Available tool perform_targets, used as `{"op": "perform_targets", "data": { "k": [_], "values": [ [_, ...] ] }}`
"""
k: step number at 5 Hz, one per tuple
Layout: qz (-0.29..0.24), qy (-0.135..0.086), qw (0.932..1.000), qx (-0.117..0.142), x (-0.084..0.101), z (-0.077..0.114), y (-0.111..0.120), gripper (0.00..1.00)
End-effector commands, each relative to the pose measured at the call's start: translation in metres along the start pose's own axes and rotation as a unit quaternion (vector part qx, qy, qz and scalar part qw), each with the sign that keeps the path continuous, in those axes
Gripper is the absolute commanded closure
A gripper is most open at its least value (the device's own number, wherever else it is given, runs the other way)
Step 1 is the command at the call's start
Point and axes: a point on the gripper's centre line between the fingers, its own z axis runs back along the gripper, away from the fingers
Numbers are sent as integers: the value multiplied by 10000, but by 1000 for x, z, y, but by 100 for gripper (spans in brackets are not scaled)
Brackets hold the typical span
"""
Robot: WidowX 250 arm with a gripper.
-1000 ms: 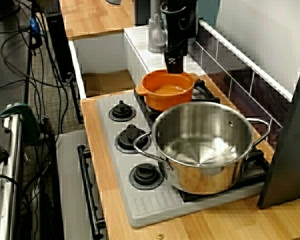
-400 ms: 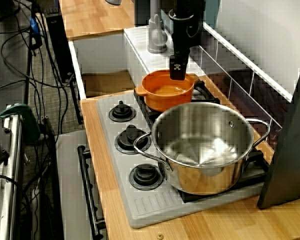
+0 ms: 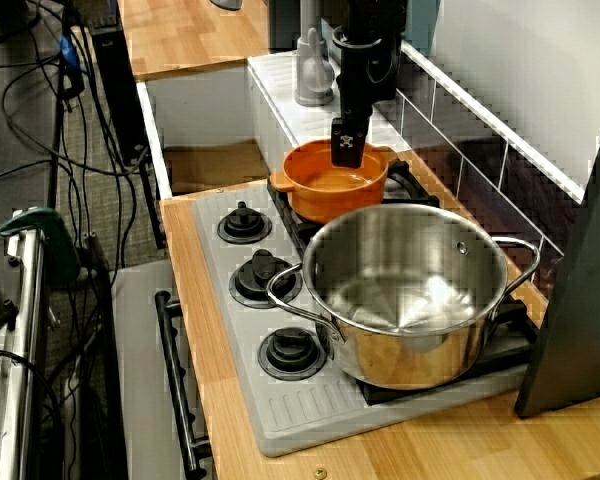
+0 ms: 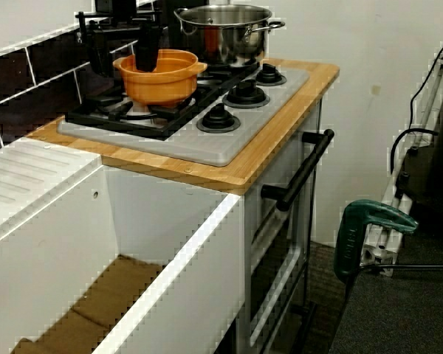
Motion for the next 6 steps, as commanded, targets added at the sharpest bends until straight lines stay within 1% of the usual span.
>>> {"op": "perform_targets", "data": {
  "k": [1,2,5,6],
  "values": [
    [-3,-186,9998,122,7,18,1,0],
    [15,-131,9998,137,8,16,-1,100],
    [5,-128,9998,163,7,18,-1,100],
    [-8,-236,9995,206,1,24,2,100]
  ]
}}
